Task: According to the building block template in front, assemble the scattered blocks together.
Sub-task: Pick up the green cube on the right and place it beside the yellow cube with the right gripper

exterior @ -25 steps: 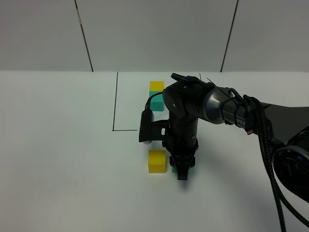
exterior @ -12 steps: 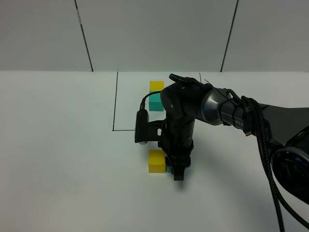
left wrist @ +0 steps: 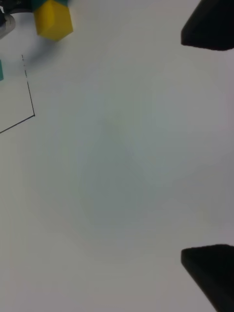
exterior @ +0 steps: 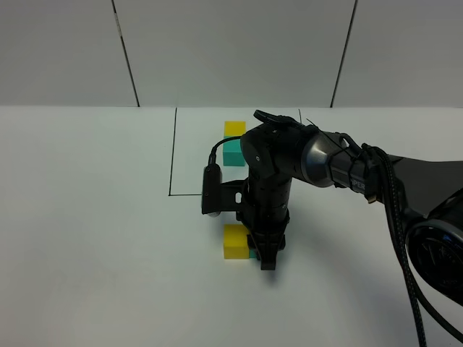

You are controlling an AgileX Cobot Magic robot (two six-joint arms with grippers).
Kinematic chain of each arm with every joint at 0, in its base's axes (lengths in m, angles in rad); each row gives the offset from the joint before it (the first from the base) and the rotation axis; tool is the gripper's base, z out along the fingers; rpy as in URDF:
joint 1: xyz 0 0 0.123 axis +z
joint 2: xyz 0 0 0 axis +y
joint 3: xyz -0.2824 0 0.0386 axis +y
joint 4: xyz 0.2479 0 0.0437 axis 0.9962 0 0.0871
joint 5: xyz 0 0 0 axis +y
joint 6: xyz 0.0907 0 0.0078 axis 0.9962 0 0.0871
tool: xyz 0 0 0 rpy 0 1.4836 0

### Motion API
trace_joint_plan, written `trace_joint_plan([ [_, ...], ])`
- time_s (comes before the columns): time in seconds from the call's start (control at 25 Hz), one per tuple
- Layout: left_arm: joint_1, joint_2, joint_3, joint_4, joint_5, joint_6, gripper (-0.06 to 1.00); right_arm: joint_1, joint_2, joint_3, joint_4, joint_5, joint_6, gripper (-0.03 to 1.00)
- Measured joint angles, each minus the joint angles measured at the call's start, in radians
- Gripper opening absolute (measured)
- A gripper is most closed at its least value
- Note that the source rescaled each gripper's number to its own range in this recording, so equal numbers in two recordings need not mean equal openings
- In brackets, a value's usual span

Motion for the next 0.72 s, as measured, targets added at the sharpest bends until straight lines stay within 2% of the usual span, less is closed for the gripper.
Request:
trace_joint_plan([
  [0.72, 0.000, 0.000, 0.000, 0.000, 0.000, 0.000, 0.79, 0.000, 0.000, 0.000, 0.014, -0.006, -0.002, 0.02],
])
